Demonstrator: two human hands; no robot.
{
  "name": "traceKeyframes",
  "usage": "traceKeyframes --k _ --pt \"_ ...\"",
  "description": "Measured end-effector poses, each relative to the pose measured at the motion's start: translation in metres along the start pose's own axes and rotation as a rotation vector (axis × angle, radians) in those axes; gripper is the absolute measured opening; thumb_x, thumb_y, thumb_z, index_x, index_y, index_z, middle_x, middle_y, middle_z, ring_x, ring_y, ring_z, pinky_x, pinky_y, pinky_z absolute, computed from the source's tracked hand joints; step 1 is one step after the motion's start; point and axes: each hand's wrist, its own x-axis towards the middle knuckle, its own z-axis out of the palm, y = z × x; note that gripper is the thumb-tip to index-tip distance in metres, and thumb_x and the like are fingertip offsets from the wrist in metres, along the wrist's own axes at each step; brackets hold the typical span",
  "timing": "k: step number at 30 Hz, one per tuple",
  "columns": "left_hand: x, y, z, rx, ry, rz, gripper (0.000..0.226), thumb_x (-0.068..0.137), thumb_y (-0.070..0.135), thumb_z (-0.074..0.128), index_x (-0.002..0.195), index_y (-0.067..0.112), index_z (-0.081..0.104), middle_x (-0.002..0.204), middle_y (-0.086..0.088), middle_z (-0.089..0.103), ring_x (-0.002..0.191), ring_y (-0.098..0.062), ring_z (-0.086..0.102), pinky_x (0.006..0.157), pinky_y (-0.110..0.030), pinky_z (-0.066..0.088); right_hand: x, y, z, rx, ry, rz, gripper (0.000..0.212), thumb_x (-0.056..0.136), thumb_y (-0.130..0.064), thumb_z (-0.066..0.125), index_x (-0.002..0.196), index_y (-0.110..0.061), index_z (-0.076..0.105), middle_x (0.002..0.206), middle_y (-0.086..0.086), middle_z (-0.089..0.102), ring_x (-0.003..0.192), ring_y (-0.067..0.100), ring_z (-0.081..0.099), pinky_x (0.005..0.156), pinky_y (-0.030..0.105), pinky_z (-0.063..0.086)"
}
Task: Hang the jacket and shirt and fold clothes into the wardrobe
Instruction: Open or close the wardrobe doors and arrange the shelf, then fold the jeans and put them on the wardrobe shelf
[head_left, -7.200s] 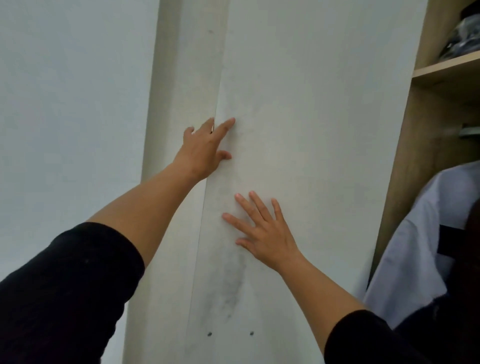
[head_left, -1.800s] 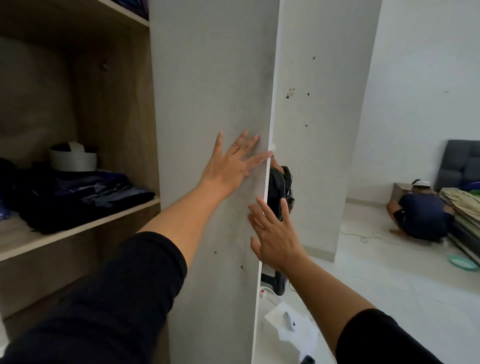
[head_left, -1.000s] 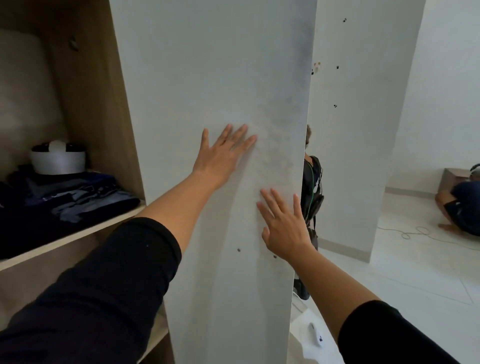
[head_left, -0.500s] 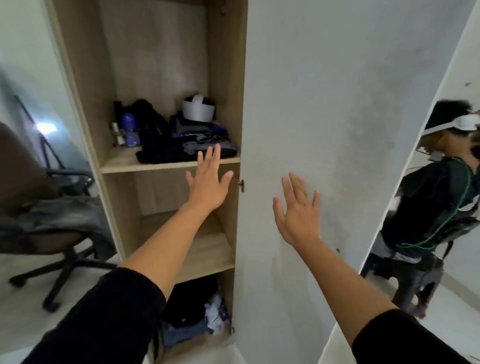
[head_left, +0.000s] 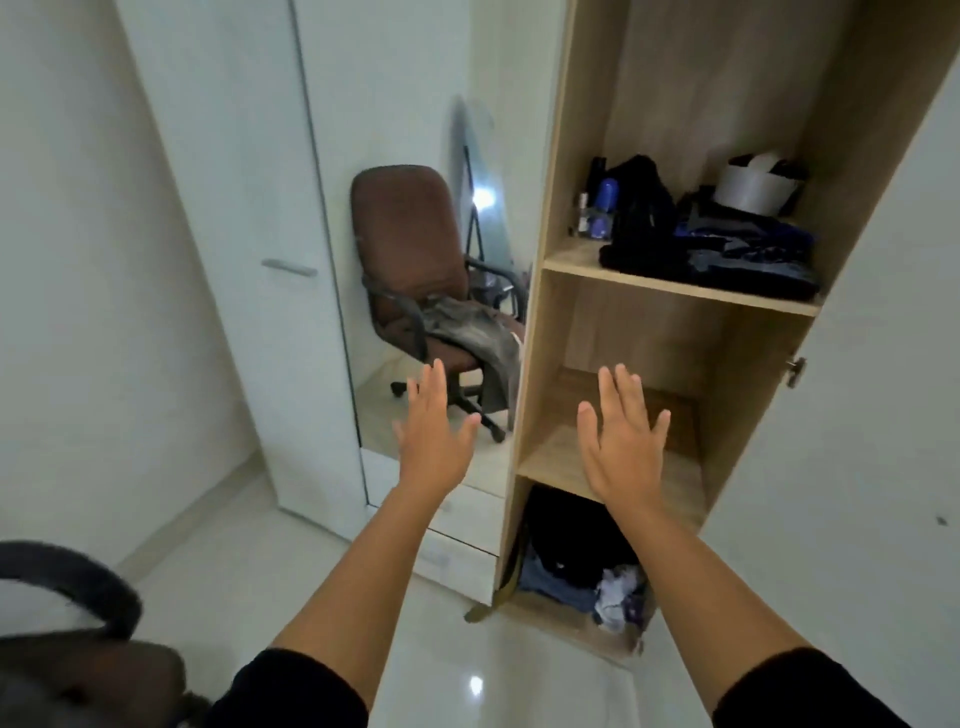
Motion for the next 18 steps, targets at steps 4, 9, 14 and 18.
traceKeyframes --k 4,9,14,18 --pt "-0.027 -0.064 -0.049 0.062 0.089 -0.173 0.076 0.096 0.037 0.046 0.149 0.027 -0.008 0.159 0.006 -0.006 0.146 -0.017 -0.009 0.115 -0.056 0.012 -0.006 -0.064 0.036 0.098 -0.078 -0.133 0.052 0.101 -0.035 0.029 0.150 -0.020 0.023 0.159 -0.001 0.012 0.147 0.014 0.003 0.115 0.052 -0.003" --pt "-0.071 -0.150 -0.118 0.074 0.193 -0.346 0.077 0.095 0.036 0.047 0.149 0.026 -0.007 0.159 0.005 -0.003 0.146 -0.019 -0.009 0.115 -0.055 0.012 -0.030 -0.153 0.091 0.153 -0.193 -0.275 0.051 0.101 -0.035 0.029 0.149 -0.019 0.024 0.159 0.000 0.013 0.147 0.015 0.004 0.115 0.053 -0.001" --pt "-0.127 -0.238 -0.213 0.179 0.351 -0.569 0.077 0.094 0.036 0.049 0.150 0.026 -0.003 0.159 0.005 0.000 0.146 -0.019 -0.004 0.114 -0.055 0.015 -0.075 -0.263 0.148 0.207 -0.341 -0.431 0.051 0.100 -0.033 0.030 0.148 -0.018 0.025 0.158 0.002 0.015 0.147 0.017 0.008 0.115 0.053 0.001" --pt "-0.181 -0.296 -0.277 0.197 0.463 -0.748 0.074 0.096 0.037 0.046 0.149 0.028 -0.003 0.159 0.008 -0.002 0.146 -0.017 -0.007 0.114 -0.057 0.012 -0.126 -0.347 0.191 0.259 -0.455 -0.597 0.051 0.100 -0.033 0.029 0.149 -0.019 0.022 0.159 0.001 0.013 0.147 0.016 0.006 0.115 0.053 0.000"
